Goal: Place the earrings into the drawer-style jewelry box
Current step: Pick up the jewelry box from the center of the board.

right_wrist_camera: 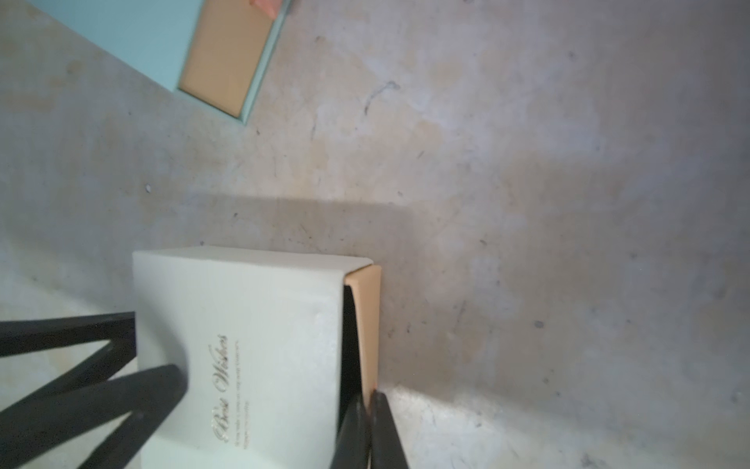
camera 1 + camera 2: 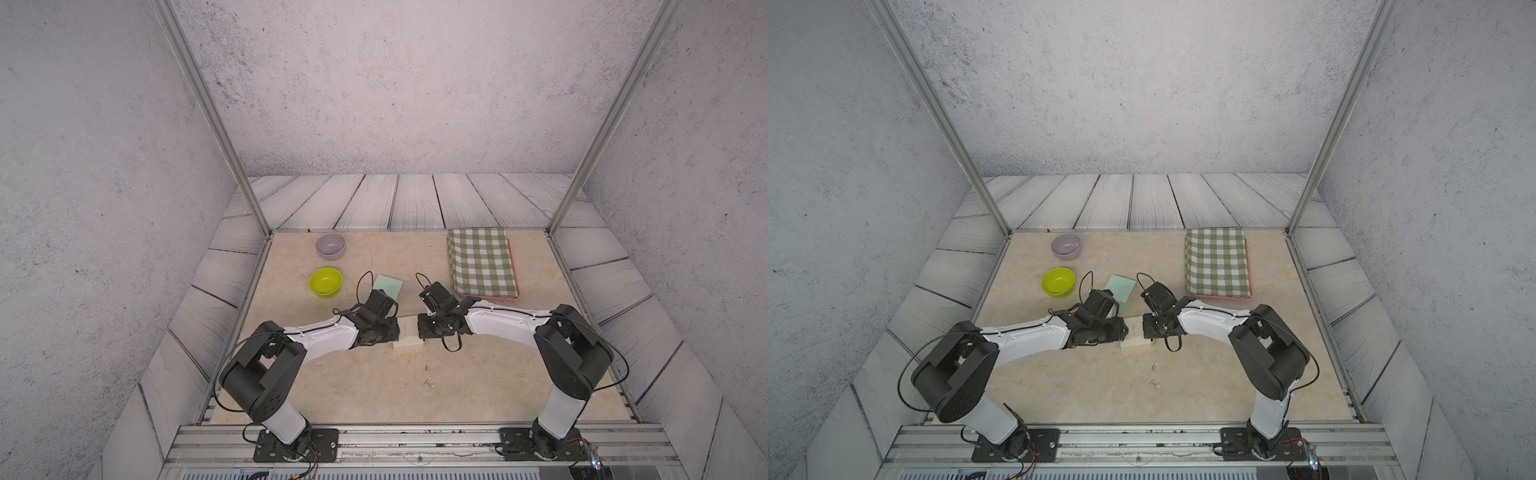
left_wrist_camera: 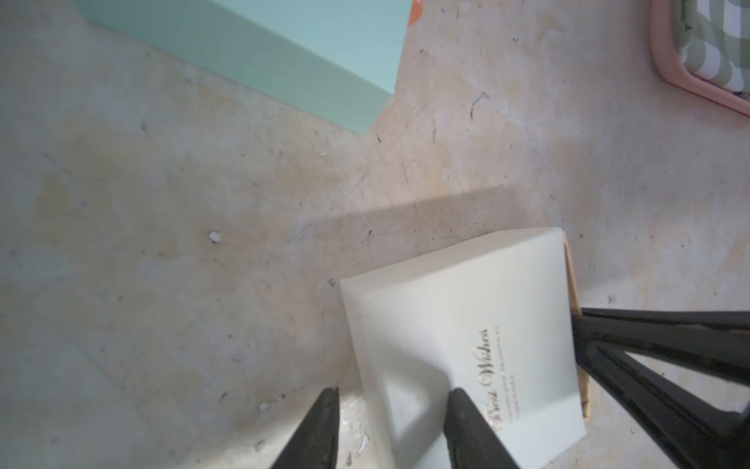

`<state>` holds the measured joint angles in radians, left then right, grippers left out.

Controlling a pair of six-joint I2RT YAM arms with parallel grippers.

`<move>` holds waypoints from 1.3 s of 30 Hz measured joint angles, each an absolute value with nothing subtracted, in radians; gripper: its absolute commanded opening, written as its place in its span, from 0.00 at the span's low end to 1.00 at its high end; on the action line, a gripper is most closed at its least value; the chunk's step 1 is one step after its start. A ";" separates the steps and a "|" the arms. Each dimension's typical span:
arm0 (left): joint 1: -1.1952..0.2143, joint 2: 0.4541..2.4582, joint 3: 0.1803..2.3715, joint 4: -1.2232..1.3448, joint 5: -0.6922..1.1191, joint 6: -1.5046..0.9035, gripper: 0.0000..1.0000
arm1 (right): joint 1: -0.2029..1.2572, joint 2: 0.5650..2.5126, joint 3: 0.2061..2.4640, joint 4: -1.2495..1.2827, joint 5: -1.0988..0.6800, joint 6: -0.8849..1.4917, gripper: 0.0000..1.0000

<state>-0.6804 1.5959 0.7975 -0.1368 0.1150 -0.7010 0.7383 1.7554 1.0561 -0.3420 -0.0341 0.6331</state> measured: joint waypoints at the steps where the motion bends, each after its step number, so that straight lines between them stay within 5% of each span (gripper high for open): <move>1: -0.680 1.589 0.795 -0.138 0.116 -0.701 0.45 | 0.734 1.751 1.052 -0.346 -0.036 0.628 0.00; 9: -0.664 1.520 0.763 -0.375 0.057 -0.648 0.54 | 0.691 1.719 1.041 -0.426 -0.033 0.564 0.00; 14: -0.666 1.439 0.777 -0.500 0.039 -0.553 0.78 | 0.667 1.686 1.023 -0.464 -0.059 0.464 0.00; 15: -0.666 1.423 0.785 -0.511 0.043 -0.536 0.98 | 0.659 1.678 1.019 -0.468 -0.068 0.450 0.00; 27: -0.656 1.355 0.987 -0.525 0.325 -0.331 0.98 | 0.564 1.465 0.928 -0.439 -0.284 0.360 0.00; 39: -0.558 1.394 0.822 -0.095 0.774 -0.675 0.98 | 0.566 1.381 0.869 -0.318 -0.336 0.418 0.00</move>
<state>-0.5583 1.3937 0.8215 -0.0948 0.7742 -0.6754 0.5655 1.3808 0.8688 -0.3183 -0.3355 0.4179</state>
